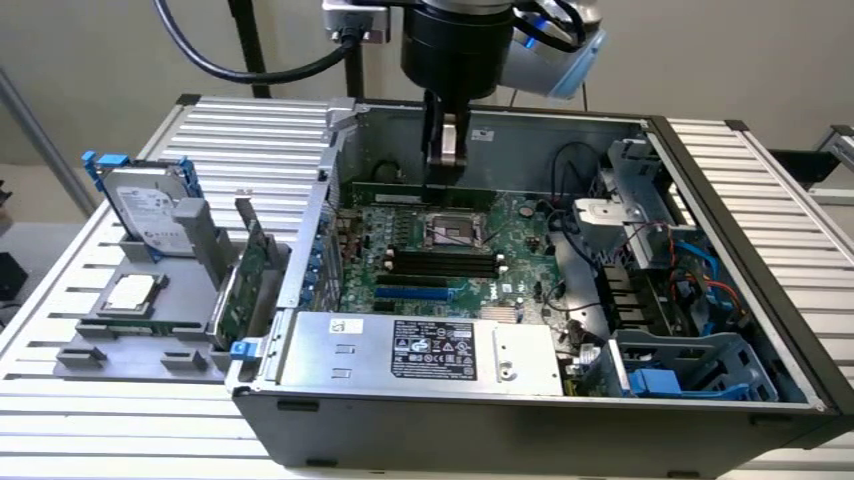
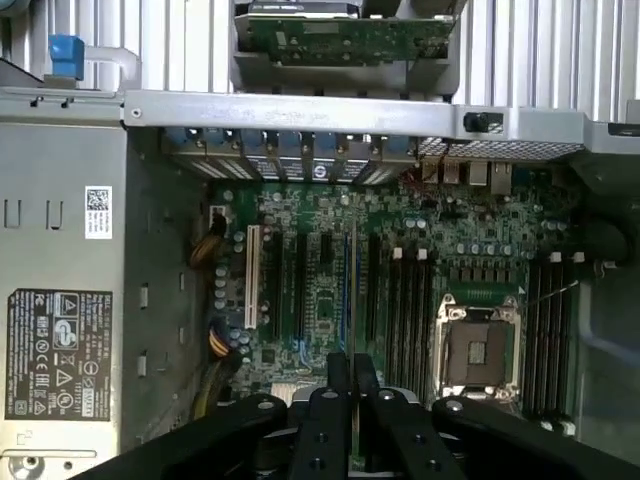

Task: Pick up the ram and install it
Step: 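Insert the ram into the slot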

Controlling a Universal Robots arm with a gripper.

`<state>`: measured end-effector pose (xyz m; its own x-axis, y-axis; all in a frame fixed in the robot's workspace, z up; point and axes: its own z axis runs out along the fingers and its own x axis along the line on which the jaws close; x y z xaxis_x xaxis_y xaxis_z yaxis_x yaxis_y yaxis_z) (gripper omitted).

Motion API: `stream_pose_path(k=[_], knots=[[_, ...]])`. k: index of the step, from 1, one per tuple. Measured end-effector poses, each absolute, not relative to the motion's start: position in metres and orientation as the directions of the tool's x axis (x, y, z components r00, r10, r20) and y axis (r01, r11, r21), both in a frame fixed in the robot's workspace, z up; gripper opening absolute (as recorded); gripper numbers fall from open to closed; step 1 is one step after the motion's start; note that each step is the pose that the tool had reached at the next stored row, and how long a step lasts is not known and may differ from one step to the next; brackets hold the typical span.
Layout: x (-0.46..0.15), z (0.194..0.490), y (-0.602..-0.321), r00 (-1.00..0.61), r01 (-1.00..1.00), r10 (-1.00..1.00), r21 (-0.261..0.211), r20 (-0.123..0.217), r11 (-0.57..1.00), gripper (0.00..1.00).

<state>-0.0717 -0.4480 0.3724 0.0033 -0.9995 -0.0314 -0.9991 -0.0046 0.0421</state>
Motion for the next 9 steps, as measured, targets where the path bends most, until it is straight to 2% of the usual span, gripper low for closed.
stream_pose_path(k=[9], knots=[[-0.059, 0.356, -0.414, 0.004, -0.999, -0.999, 0.042, -0.032, -0.005, 0.00]])
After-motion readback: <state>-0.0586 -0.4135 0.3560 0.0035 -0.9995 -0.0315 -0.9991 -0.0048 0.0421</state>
